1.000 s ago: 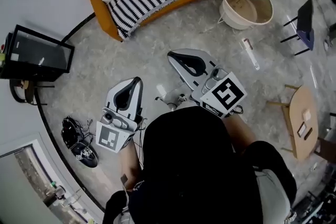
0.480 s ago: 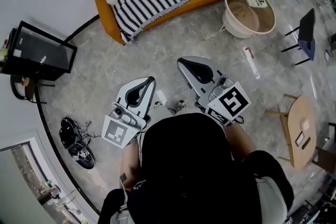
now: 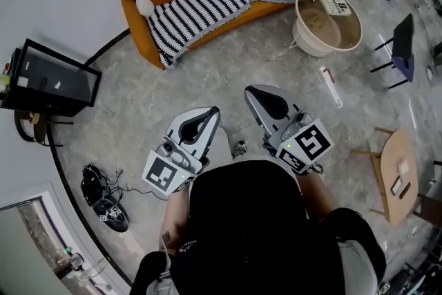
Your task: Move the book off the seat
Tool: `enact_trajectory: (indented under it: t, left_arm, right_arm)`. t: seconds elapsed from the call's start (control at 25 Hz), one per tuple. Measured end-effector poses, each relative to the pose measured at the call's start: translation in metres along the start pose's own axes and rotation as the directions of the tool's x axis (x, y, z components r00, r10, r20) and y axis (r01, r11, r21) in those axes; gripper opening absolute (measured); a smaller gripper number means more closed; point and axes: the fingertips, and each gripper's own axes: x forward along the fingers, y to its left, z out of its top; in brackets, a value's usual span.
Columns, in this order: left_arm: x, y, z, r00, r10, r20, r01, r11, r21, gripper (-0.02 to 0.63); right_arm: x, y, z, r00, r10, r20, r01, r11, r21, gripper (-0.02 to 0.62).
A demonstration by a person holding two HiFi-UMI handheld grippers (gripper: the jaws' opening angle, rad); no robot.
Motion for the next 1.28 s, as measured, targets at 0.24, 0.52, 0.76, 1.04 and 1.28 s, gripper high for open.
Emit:
enact_trajectory:
  t: [0.24, 0.52, 0.76, 1.04, 1.28]
  left_arm:
    - [0.016, 0.052, -0.017, 0.998, -0.042, -0.05, 0.043, 0.999, 0.026, 0.008]
    - [0.053, 0.133, -0.027, 0.998, -0.029, -0.064, 0.031, 0.999, 0.041, 0.008]
    - [0.079, 0.207, -0.035, 0.988, 0.025, -0.152, 0.012, 0.971, 0.238, 0.008]
    - [0.074, 0.286, -0.033, 0.98, 0.178, -0.087, -0.171, 0.982, 0.086, 0.008]
    - [0.087, 0.302, -0.039, 0.991, 0.105, -0.088, -0.1, 0.993, 0.06, 0.008]
  right_arm:
    - [0.04, -0.026, -0.006, 0.999, -0.035, -0.031, 0.034, 0.999, -0.027, 0.015]
    - [0.109, -0.073, -0.001, 0.992, -0.117, -0.054, 0.113, 0.991, -0.078, 0.015]
    - [0.167, -0.109, 0.004, 0.963, -0.268, -0.011, 0.264, 0.954, -0.145, 0.015]
    - [0.212, -0.129, -0.003, 0.943, -0.332, 0.003, 0.328, 0.93, -0.163, 0.015]
    - [0.238, -0.133, -0.008, 0.956, -0.293, -0.033, 0.284, 0.945, -0.159, 0.015]
